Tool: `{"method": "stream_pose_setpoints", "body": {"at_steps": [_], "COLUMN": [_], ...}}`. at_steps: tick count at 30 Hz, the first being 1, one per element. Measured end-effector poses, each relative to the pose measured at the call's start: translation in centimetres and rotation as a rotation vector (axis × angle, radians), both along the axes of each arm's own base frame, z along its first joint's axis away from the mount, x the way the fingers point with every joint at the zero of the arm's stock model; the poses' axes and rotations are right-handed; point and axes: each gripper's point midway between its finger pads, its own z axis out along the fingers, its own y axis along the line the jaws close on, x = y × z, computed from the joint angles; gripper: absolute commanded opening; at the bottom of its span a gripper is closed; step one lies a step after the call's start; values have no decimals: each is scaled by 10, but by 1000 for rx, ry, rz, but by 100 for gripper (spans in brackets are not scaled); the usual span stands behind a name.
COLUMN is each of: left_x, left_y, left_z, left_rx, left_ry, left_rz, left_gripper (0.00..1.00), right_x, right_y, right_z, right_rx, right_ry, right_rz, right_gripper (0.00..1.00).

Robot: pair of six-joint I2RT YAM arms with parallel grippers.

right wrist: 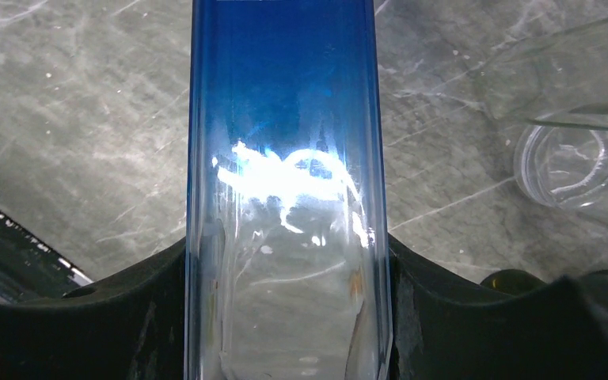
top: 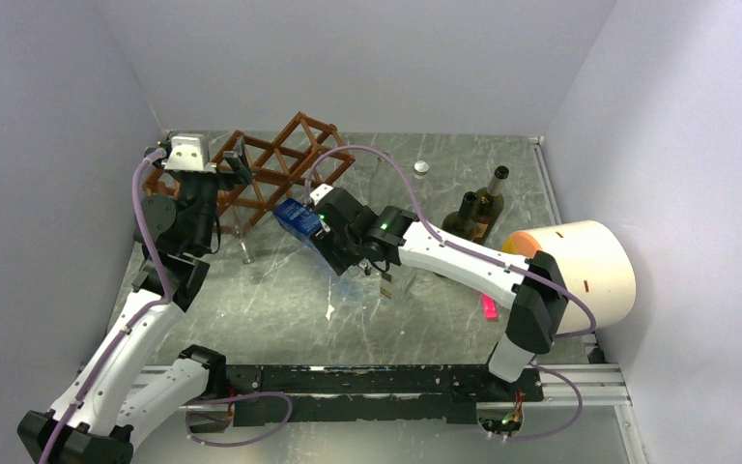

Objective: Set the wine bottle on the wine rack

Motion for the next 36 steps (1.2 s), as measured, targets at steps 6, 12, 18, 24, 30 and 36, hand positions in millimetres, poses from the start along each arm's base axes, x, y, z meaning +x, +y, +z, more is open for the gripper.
{"method": "stream_pose_setpoints", "body": {"at_steps": [6,12,18,24,30,36], "left_x": [0,1,2,3,3,3], "left_y": [2,3,3,5,6,7], "left_z": [0,0,-5,-7,-8,-8], "left_rx": [0,0,4,0,-6,-7], "left_ry": [0,0,9,12,13,14], "left_rz": [6,10,10,10,10,12], "left_gripper": [94,94,94,94,94,94], "right_x": [11,25,31,39,52,64], "right_y": [-1,5,2,7,22,33], "right_z": [-5,-11,-13,-18,-28,-36], "right_rx": [-26,-46,-64,-61,-35,-12], "right_ry": [-36,-74,-97,-123,-150,-182], "right_rz": [-30,-63,-86,-104,-117,-143], "right_gripper": [0,0,0,0,0,0]}}
